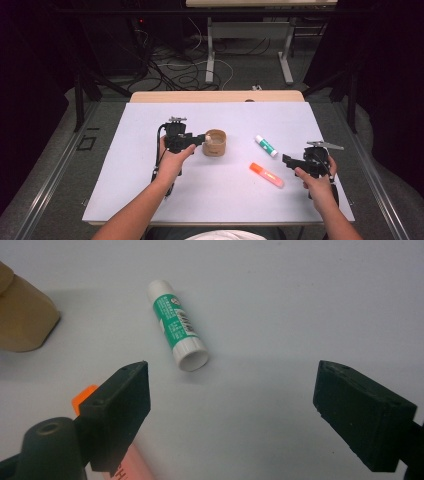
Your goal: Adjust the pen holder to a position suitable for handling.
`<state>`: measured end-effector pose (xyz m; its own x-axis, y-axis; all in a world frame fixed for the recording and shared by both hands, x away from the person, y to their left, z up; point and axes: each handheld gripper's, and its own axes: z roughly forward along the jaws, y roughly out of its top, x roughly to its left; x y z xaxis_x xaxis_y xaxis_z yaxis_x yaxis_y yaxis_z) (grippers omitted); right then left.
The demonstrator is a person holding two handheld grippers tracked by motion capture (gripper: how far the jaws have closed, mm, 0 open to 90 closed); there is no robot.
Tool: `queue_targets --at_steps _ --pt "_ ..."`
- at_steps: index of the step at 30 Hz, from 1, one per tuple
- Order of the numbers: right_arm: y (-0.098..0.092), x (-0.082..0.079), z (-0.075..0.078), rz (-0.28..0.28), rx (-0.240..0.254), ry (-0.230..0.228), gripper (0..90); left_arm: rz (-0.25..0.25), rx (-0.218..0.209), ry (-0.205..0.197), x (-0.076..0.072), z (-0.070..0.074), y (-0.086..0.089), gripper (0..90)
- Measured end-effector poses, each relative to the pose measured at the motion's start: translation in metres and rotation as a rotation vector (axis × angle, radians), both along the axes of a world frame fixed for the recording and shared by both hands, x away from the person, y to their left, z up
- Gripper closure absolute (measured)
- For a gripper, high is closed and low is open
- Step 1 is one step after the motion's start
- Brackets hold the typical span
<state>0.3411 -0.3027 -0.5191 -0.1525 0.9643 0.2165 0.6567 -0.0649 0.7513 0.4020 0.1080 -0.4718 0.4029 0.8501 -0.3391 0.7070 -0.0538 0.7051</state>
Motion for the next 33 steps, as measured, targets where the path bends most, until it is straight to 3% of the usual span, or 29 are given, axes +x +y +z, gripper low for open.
queue_targets --at_steps 9,11,13,16,19,22,26,28,33 --pt "0.006 -0.001 0.003 0.051 -0.030 -0.026 18.0 -0.036 -0.021 -0.041 -0.011 0.004 0.018 37.5" --pt "0.007 -0.002 0.005 0.072 -0.057 -0.049 22.5 -0.057 -0.010 -0.057 -0.014 0.005 0.022 35.7" --pt "0.008 -0.002 0.006 0.077 -0.061 -0.053 23.9 -0.065 -0.001 -0.112 -0.018 0.006 0.026 34.9" --pt "0.010 -0.004 0.008 0.093 -0.062 -0.064 27.0 -0.079 0.043 -0.152 -0.024 0.008 0.034 32.5" --pt "0.010 -0.005 0.009 0.126 -0.059 -0.064 29.0 -0.077 0.061 -0.170 -0.030 0.009 0.042 31.2" --pt "0.010 -0.005 0.009 0.146 -0.059 -0.052 30.1 -0.080 0.087 -0.149 -0.035 0.009 0.050 30.7" --pt "0.014 -0.004 0.008 0.193 -0.083 -0.035 31.1 -0.066 0.105 -0.160 -0.039 0.005 0.065 28.8" --pt "0.017 -0.004 0.009 0.220 -0.105 -0.046 31.2 -0.058 0.091 -0.169 -0.039 0.001 0.071 27.9" --pt "0.020 -0.004 0.008 0.239 -0.121 -0.054 31.2 -0.031 0.001 -0.094 -0.040 -0.009 0.084 23.3"
